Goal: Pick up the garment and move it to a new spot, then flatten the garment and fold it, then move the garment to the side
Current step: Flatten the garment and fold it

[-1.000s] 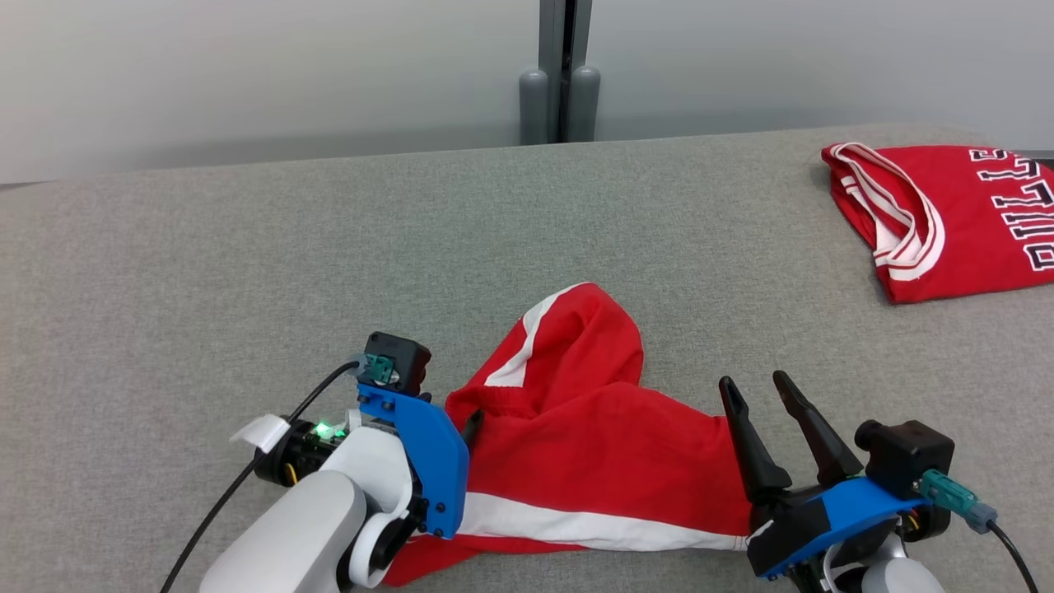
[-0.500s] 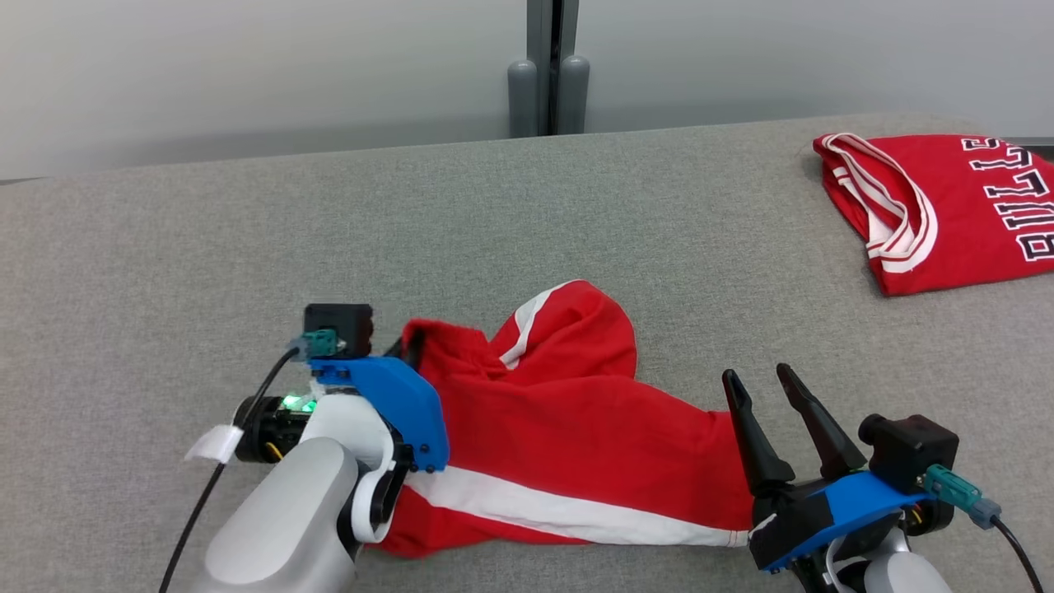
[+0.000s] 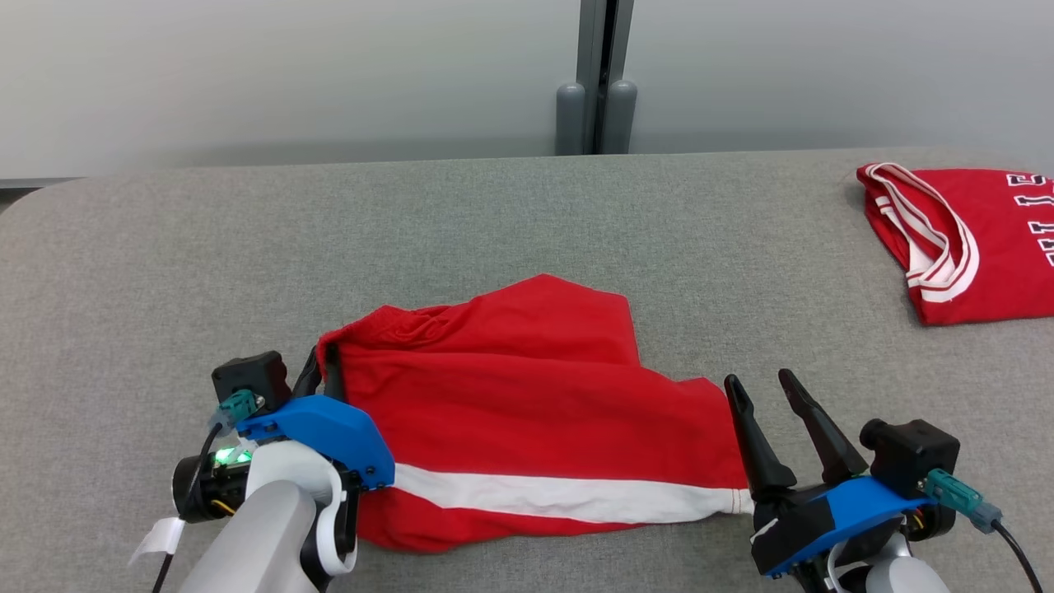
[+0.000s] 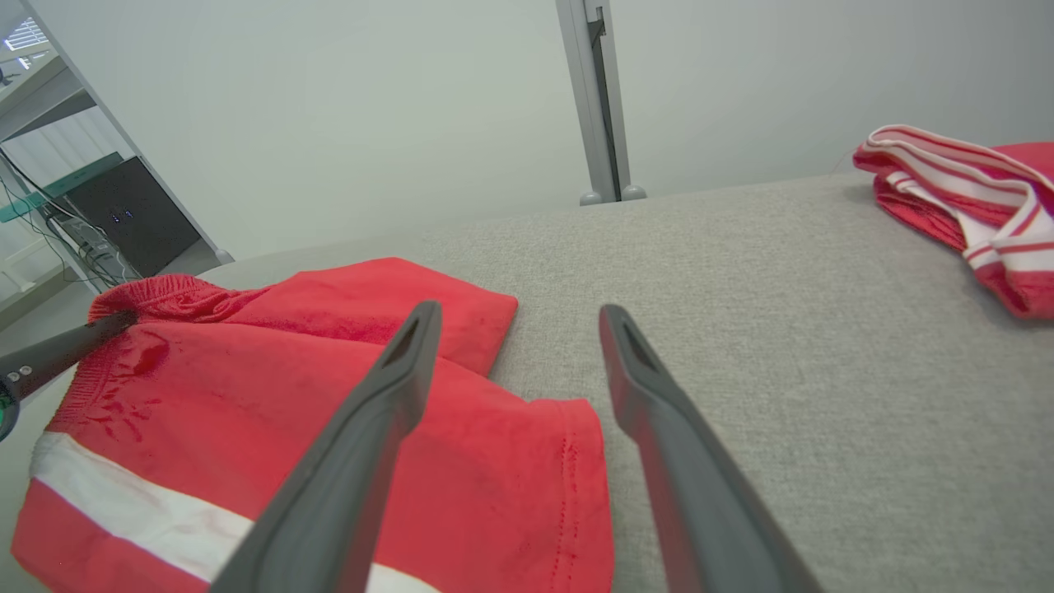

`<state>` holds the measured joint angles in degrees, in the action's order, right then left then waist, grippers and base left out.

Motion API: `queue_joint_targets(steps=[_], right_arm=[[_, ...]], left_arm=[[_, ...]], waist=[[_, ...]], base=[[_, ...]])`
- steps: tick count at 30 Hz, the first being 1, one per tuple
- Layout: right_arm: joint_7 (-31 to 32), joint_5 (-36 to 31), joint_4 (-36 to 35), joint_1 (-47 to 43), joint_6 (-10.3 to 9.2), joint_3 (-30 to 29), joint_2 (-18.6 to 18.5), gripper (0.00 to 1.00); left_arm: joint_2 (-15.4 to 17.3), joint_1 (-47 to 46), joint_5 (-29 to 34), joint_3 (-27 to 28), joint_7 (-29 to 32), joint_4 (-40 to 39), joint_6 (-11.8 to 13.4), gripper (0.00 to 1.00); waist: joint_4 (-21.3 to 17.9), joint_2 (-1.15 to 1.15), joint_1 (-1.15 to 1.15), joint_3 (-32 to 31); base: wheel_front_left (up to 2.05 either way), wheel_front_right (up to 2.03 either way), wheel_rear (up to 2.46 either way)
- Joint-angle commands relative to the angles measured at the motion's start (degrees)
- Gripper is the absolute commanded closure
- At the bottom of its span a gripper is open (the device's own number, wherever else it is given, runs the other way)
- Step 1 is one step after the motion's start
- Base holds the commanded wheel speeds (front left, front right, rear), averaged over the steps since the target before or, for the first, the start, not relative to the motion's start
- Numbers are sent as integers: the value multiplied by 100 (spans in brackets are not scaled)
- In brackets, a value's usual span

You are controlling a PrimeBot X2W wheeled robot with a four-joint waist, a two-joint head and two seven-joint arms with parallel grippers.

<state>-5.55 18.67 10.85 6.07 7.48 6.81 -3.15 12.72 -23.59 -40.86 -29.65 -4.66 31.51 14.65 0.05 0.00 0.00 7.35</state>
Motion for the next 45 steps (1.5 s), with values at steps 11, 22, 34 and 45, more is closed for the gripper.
queue_joint_targets(steps=[11, 22, 34, 45], right_arm=[[46, 23, 10, -147, 3, -104, 2, 0], [67, -10, -59, -433, 3, -379, 18, 0], [93, 12, -11, -656, 3, -588, 21, 0], [297, -59, 33, -853, 3, -742, 22, 0]], left_arm=[[112, 578, -191, 36, -422, -80, -462, 0], [371, 1415, 362, 653, -1056, -1244, -534, 0], [34, 2423, 1765, 1645, -1056, -2060, -870, 0], [-127, 2804, 2248, 1943, -1057, -1623, -1219, 0]], waist=[[0, 0, 0, -269], [70, 0, 0, -535], [76, 0, 0, -757], [135, 0, 0, -898]], base=[[0, 0, 0], [0, 0, 0], [0, 0, 0], [0, 0, 0]])
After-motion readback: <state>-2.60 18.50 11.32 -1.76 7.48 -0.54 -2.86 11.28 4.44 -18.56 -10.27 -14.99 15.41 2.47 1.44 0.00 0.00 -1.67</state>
